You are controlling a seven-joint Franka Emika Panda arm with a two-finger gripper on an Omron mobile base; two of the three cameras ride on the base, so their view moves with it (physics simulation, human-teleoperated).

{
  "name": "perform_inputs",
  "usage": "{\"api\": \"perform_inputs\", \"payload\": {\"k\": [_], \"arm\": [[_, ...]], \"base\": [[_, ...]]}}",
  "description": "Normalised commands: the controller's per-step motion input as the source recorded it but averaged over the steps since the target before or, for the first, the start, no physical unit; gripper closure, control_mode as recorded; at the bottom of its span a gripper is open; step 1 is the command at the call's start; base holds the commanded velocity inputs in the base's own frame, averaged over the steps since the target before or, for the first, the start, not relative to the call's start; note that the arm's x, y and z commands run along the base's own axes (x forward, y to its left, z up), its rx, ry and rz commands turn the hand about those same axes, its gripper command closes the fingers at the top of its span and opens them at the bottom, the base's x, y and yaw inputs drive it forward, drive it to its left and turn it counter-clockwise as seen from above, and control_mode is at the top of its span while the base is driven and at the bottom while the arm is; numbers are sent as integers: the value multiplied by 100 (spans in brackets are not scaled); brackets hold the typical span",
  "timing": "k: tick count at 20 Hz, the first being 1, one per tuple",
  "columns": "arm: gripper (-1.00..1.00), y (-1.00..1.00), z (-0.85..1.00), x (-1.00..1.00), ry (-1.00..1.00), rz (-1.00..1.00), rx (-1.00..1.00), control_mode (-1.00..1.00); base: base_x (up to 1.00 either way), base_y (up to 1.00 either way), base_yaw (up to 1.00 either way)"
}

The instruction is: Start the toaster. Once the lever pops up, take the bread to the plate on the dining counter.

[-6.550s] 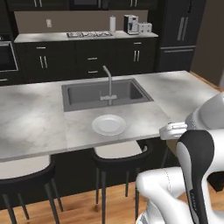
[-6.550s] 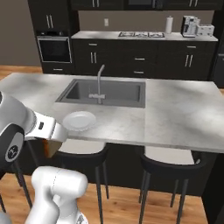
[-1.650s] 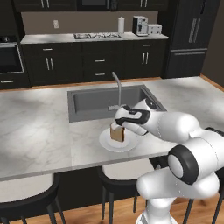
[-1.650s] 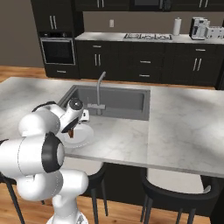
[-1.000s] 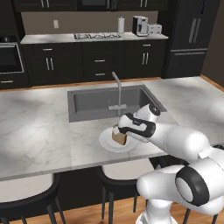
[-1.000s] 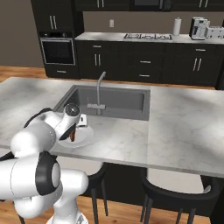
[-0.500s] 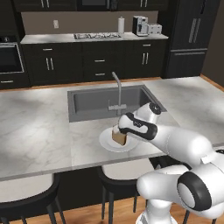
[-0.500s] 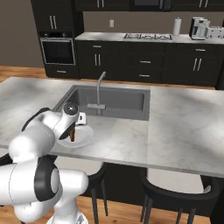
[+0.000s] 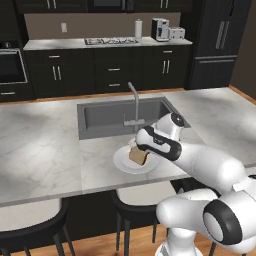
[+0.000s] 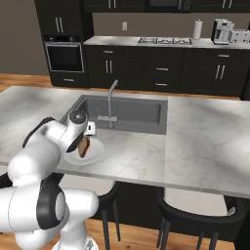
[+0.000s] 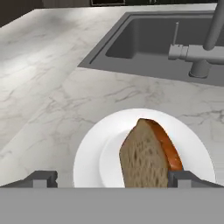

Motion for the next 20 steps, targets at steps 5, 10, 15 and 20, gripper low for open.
{"api": "perform_inputs", "payload": {"k": [5, 10, 15, 20], "arm": [[-100, 6, 16, 0, 0, 0, 0, -100], [-100, 1, 29, -5, 0, -5, 0, -100], [-100, 0, 55, -32, 0, -9, 0, -100], [-100, 0, 45, -46, 0, -9, 0, -100]], "base": [[0, 0, 0], [0, 0, 0], [0, 0, 0], [0, 0, 0]]}}
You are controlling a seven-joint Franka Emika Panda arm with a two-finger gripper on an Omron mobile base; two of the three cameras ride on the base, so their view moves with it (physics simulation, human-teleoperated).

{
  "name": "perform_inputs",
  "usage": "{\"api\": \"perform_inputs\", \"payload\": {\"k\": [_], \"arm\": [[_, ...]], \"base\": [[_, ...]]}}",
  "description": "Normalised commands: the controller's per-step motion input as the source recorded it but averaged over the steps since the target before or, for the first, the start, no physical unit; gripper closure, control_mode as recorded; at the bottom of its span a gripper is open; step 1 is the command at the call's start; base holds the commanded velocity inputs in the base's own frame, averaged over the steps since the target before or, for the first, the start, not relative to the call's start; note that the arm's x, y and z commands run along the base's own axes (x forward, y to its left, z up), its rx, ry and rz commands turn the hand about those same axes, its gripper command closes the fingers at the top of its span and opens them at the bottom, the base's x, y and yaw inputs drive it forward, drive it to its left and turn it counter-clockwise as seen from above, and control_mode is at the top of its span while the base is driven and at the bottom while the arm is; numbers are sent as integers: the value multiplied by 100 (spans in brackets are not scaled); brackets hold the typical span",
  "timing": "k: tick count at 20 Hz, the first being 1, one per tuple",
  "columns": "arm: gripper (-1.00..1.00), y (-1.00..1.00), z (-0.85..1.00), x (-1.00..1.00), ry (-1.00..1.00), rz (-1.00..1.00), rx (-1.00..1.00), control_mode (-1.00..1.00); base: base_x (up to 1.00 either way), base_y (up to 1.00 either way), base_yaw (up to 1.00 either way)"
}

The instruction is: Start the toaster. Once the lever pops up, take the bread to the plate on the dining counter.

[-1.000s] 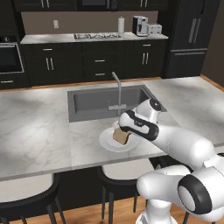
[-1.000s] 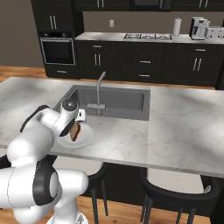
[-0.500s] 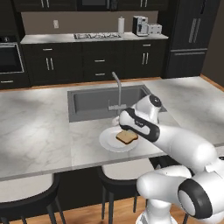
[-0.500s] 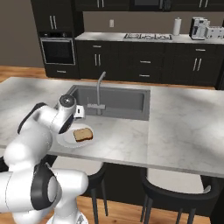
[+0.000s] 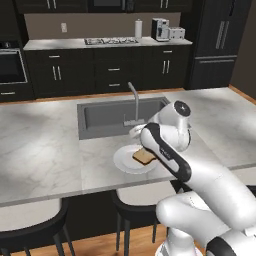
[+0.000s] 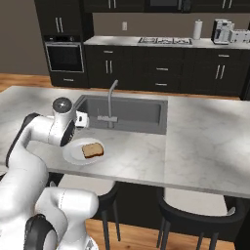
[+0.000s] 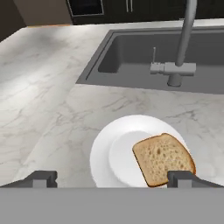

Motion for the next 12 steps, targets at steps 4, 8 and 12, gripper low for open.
{"api": "perform_inputs", "payload": {"k": [4, 8, 12], "arm": [[-100, -10, 38, -68, 0, -11, 0, -100], [-100, -32, 33, -63, 8, -14, 0, -100], [-100, -39, 31, -57, 5, -13, 0, -100]], "base": [[0, 0, 0], [0, 0, 0], [0, 0, 0]]}}
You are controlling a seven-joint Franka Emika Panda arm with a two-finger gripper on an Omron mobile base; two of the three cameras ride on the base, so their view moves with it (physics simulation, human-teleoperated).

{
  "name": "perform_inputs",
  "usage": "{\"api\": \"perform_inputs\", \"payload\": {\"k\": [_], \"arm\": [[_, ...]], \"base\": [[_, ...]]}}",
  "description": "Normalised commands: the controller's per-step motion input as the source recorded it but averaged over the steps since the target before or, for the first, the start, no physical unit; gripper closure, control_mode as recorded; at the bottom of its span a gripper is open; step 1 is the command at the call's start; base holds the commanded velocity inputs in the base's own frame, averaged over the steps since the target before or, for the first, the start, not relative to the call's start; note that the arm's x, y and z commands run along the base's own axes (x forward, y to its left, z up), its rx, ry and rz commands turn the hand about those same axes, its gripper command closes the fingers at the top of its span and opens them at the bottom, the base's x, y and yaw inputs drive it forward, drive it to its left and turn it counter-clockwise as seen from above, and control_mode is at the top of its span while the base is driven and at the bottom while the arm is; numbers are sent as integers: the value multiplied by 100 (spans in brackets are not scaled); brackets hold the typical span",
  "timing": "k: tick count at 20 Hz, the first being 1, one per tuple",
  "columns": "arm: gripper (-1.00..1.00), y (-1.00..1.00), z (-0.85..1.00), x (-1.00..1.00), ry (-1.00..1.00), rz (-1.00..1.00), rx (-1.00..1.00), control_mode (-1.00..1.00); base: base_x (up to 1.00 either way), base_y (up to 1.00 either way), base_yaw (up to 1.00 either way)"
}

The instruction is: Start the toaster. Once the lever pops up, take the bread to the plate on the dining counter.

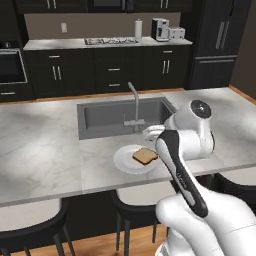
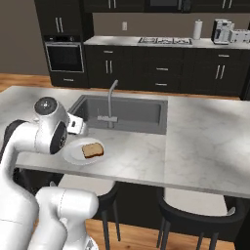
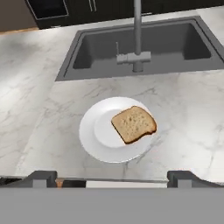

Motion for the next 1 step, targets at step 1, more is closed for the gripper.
{"api": "perform_inputs", "payload": {"k": [1], "arm": [[-100, -31, 27, -52, 0, -7, 0, -100]], "base": [[0, 0, 0]]}}
